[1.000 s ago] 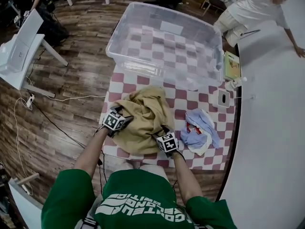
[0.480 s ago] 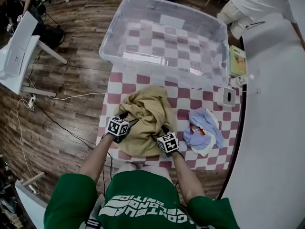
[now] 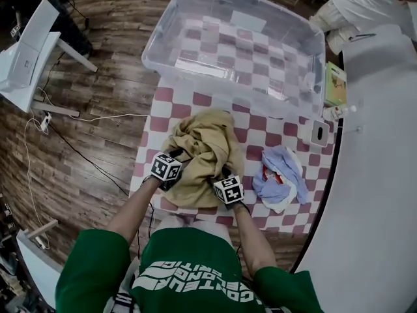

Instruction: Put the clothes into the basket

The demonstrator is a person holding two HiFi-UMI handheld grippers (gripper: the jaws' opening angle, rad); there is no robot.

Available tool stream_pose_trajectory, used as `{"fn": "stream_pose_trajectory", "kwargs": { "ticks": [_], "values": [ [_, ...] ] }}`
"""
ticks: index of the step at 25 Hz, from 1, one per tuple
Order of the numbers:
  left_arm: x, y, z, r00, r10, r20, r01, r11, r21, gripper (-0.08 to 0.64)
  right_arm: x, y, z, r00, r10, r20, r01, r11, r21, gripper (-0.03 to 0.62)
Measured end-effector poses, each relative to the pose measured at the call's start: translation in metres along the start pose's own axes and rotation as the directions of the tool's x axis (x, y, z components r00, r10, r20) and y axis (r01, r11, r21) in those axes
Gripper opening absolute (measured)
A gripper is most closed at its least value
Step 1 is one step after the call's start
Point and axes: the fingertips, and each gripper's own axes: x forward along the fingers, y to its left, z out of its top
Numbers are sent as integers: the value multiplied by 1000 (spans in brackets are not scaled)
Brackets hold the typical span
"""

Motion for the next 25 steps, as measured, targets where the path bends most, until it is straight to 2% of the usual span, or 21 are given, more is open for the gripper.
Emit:
{"fn": "stream_pose_trajectory", "kwargs": {
  "ticks": [12,25],
  "values": [
    [6,-38,3,994,-104,32,105,993,-48,199,0,7,9,1000,11,25,-11,999,-31,203],
    [-14,-59,26,977,-116,180,125,991,-45,156,-15,18,36,994,-9,106,18,997,-77,132]
  ]
}}
